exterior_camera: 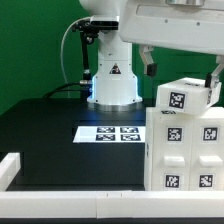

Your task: Assemble cabinet

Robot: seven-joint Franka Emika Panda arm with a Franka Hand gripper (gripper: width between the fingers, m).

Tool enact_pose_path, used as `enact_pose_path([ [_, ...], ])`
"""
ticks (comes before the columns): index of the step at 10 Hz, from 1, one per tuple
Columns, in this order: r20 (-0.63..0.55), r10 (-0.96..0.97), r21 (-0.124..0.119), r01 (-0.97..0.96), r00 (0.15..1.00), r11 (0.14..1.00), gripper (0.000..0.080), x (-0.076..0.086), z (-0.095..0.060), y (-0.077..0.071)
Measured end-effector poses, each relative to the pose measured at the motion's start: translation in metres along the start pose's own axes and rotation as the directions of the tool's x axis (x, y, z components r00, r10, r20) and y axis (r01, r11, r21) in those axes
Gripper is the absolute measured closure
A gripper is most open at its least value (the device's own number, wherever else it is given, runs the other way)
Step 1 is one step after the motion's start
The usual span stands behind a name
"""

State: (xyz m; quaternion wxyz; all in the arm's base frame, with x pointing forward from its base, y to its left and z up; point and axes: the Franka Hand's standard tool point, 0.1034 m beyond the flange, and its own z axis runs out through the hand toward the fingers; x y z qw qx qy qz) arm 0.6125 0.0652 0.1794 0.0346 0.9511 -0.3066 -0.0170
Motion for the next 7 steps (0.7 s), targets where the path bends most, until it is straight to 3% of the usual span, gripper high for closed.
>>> enact_pose_path([
  [3, -0.018, 0.003, 0.012, -0.003, 1.000, 1.000, 0.0002, -0.005, 0.000, -0.012],
  [7, -0.034, 0.036, -0.001, -0.036, 0.999, 0.999, 0.0002, -0.007, 0.017, -0.013],
])
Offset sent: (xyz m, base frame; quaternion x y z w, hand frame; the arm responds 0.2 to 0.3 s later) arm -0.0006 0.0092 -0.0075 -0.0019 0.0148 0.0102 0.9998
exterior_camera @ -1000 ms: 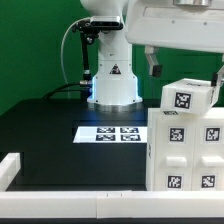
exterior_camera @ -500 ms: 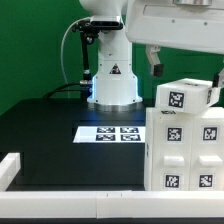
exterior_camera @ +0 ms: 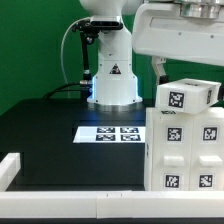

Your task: Assemble cabinet

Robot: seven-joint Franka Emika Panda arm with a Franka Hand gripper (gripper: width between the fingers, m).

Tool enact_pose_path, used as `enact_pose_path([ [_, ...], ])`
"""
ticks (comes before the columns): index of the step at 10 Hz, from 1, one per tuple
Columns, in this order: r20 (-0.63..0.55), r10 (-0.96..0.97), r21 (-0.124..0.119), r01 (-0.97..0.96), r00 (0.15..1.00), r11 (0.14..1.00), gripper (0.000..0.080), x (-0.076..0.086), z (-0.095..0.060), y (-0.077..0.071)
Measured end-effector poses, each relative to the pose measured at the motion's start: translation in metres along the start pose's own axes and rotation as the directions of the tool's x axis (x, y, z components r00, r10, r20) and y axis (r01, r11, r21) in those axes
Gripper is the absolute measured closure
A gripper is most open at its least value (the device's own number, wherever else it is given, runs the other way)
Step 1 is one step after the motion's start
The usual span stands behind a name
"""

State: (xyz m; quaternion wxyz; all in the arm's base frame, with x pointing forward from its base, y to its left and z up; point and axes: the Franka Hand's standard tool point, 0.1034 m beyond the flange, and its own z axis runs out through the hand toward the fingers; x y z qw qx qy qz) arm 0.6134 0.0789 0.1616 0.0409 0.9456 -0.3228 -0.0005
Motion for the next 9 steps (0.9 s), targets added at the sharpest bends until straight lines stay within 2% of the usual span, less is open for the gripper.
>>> enact_pose_path([
  [2, -0.002, 0.019, 0.001, -0.019, 1.000, 1.000, 0.0250, 0.0015, -0.0002, 0.0008],
  [4, -0.001, 0.138, 0.002, -0.138, 0.990, 0.990, 0.0248, 0.0014, -0.0002, 0.0007],
  [6, -0.010, 0.361, 0.007, -0.361, 0.932, 0.932, 0.0248, 0.0041, 0.0009, 0.0058],
  [7, -0.019, 0.461, 0.005, -0.461, 0.887, 0.887, 0.0248, 0.0031, 0.0012, 0.0075],
  [8, 0.003, 0.582, 0.020, -0.582, 0.813, 0.813, 0.0248, 0.0046, 0.0017, 0.0087],
  [9, 0.036, 0.714, 0.046, -0.715, 0.700, 0.698, 0.0248, 0.0081, 0.0019, 0.0086],
])
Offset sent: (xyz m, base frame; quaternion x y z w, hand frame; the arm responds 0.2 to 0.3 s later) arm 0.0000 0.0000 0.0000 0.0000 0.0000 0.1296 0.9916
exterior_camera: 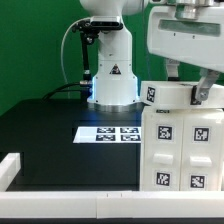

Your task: Assemble cabinet

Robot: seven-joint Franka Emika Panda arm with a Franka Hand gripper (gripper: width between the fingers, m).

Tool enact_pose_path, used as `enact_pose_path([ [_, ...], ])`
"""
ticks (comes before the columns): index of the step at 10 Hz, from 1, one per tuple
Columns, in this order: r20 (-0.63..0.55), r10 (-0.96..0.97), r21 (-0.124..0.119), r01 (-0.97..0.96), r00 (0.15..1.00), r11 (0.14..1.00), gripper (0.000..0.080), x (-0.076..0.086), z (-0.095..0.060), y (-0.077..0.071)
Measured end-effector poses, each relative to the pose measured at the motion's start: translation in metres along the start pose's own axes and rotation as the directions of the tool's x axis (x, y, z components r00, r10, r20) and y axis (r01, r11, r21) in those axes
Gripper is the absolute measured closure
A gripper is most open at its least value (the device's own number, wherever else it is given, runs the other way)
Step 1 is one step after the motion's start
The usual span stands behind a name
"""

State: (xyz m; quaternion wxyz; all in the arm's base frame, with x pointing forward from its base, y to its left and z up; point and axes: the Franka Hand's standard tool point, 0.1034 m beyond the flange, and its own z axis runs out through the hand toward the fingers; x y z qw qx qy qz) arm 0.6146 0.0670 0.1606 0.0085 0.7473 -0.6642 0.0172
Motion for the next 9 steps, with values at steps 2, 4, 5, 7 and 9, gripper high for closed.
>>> enact_pose_path([
  [2, 0.032, 0.243, 0.088, -0.245, 0.969, 0.965, 0.0246, -0.004, 0.000, -0.008],
  [4, 0.041, 0.336, 0.088, -0.338, 0.941, 0.937, 0.0246, -0.005, 0.000, -0.010],
  [5, 0.047, 0.397, 0.085, -0.400, 0.917, 0.913, 0.0246, -0.005, 0.000, -0.010],
  [7, 0.113, 0.583, 0.076, -0.592, 0.805, 0.802, 0.0246, -0.003, 0.001, -0.012],
  [9, 0.227, 0.703, 0.104, -0.734, 0.674, 0.671, 0.0246, -0.005, -0.001, -0.020],
])
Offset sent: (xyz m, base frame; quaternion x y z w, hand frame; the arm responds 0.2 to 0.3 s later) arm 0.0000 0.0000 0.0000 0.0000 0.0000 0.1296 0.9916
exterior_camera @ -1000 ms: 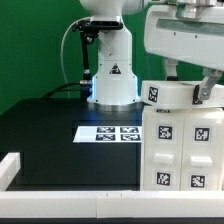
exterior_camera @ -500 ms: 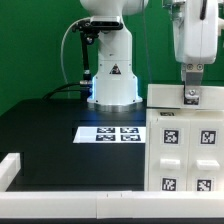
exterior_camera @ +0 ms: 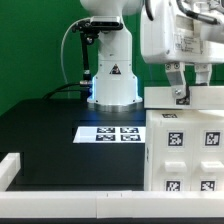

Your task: Assemble cabinet

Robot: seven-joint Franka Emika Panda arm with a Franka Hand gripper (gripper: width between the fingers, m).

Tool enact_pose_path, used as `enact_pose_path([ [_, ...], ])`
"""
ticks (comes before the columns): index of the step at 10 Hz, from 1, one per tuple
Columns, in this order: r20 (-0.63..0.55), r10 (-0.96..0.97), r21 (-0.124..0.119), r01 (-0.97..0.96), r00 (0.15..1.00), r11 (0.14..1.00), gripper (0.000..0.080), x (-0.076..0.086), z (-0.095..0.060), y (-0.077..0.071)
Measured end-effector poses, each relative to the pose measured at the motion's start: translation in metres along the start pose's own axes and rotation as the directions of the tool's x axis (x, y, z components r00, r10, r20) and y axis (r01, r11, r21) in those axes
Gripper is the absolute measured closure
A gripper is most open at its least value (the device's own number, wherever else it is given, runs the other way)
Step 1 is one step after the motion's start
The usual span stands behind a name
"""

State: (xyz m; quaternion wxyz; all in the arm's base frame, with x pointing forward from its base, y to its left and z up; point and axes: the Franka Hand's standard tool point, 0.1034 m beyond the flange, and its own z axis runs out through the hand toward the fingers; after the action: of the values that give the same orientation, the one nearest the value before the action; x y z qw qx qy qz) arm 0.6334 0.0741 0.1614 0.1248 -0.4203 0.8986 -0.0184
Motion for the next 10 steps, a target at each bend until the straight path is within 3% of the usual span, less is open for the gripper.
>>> enact_pose_path([
  [1, 0.028, 0.026, 0.028, -0.026, 0.999, 0.999, 0.0246, -0.007, 0.000, 0.002],
  [2, 0.008, -0.025, 0.003, 0.025, 1.000, 1.000, 0.0246, -0.008, -0.002, 0.006],
  [5, 0.005, -0.067, 0.002, 0.067, 0.998, 0.998, 0.0246, -0.006, -0.001, 0.006],
  [6, 0.004, -0.068, 0.002, 0.068, 0.998, 0.998, 0.0082, -0.006, -0.001, 0.006],
  [7, 0.004, -0.139, -0.007, 0.139, 0.990, 0.990, 0.0082, -0.006, -0.002, 0.006],
  [8, 0.019, -0.230, -0.030, 0.231, 0.973, 0.973, 0.0025, -0.008, -0.008, 0.006],
  [10, 0.058, -0.493, -0.021, 0.495, 0.868, 0.869, 0.0007, -0.016, -0.023, 0.005],
])
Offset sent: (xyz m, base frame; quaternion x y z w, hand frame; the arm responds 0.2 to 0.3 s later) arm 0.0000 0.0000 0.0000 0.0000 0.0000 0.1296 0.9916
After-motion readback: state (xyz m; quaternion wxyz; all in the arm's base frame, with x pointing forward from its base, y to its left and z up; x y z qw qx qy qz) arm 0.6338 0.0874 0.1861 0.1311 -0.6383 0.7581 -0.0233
